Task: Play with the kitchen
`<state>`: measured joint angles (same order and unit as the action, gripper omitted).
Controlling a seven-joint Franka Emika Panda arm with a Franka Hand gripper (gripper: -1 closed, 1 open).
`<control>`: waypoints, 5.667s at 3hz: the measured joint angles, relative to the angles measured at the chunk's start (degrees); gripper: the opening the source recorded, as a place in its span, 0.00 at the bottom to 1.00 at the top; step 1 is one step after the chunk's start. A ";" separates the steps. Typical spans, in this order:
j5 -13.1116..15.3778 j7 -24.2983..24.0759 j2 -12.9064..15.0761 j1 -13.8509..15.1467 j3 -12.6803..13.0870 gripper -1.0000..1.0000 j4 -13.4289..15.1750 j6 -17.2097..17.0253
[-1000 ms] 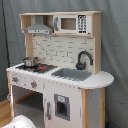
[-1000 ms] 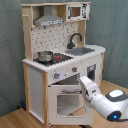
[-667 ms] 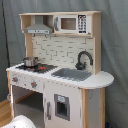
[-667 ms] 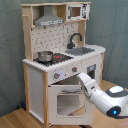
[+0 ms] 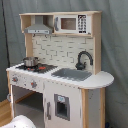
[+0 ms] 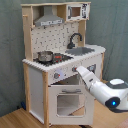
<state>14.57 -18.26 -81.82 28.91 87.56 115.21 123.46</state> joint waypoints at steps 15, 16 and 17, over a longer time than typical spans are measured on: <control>-38.92 70.92 14.19 -1.13 -17.93 1.00 20.12 -12.42; -43.49 75.85 15.65 0.28 -17.29 1.00 20.60 -10.04; -47.70 80.67 17.12 1.77 -16.35 1.00 21.35 -7.61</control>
<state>-33.13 62.41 -64.70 30.68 71.21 136.56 115.85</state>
